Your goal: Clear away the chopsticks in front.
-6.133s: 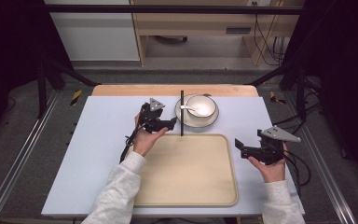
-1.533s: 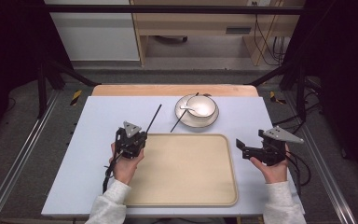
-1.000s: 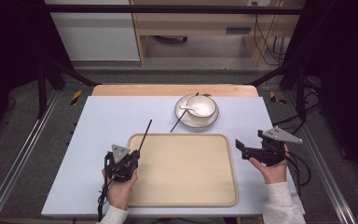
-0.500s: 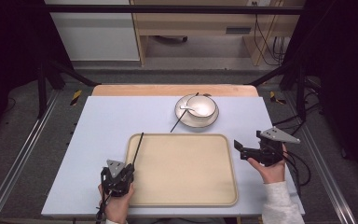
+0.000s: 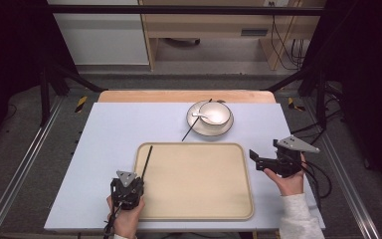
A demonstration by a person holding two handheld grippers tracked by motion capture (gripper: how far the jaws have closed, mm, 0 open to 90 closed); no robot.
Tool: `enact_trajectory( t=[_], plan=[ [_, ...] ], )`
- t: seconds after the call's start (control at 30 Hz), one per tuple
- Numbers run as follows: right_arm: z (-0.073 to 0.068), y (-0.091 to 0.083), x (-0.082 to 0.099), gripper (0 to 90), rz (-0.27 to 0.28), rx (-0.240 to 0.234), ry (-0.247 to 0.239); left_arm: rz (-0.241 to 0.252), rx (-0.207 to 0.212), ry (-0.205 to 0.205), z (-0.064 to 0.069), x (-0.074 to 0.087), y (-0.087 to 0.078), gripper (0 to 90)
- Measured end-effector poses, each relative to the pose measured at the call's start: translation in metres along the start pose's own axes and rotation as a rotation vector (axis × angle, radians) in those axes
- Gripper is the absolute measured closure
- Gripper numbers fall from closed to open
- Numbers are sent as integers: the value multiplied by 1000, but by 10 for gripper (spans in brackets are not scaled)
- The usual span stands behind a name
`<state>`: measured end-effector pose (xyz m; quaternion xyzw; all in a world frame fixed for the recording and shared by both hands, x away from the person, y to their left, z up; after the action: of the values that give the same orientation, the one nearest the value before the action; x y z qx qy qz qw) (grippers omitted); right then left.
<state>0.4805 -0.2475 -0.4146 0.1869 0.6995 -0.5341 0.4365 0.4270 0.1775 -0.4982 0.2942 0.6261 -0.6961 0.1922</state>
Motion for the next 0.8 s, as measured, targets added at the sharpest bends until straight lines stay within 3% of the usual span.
enact_trajectory(
  t=[0.17,0.4,0.57,0.8],
  plan=[
    [0,-1,0,55,3,-3,2,31,12,9,-1,-8,-5,773],
    [1,-2,0,54,6,1,5,92,50,55,-2,-36,-10,670],
    [1,-2,-1,54,10,2,6,128,125,108,3,-62,-12,562],
    [2,-3,-1,53,11,3,8,153,146,172,13,-91,-10,451]
  ],
)
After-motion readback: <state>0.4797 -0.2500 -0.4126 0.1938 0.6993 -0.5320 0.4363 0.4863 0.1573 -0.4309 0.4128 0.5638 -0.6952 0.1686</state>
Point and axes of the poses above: each handheld gripper's, and its own axes: y roughly forward along the jaws, x roughly out of its underside, z roughly to its right, the point moved 3 cm from there along y, roughly forward along the jaws, and after that the axes turned 10 degrees about -z, right-handed, at the moved point
